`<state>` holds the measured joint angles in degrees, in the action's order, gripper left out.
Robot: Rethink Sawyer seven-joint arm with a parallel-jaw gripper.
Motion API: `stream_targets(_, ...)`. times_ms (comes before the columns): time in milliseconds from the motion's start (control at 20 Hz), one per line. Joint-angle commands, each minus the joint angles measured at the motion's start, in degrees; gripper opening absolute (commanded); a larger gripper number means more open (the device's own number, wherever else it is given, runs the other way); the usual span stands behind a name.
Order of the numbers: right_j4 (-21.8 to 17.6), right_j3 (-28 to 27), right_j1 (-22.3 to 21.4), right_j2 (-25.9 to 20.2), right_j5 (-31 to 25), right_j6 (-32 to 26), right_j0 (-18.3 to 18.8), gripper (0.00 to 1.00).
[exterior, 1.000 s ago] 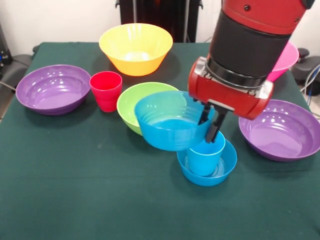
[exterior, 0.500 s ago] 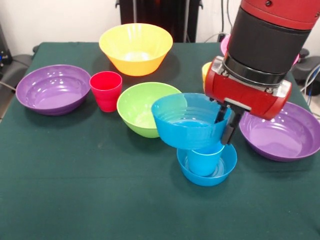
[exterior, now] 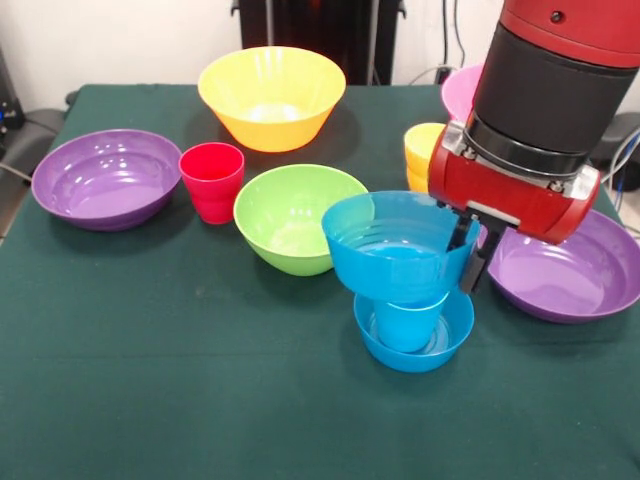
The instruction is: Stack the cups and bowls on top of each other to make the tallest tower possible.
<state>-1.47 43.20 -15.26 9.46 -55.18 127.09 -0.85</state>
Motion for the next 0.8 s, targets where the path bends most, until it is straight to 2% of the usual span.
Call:
stream_targets(50,2.5,4.7,4.5,-2.6,-0.3,13.4,-0.4,0.0)
stream_targets(400,4.2,4.0,5.7,-1.4,0.5,13.2,-1.2,0.0)
stream_targets(650,5.3,-3.0,9.0,-0.6,-3.4,11.0,0.4,0.0)
stream_targets(800,6.8,-10.6,13.1,-0.4,-8.7,10.4,1.5,0.0)
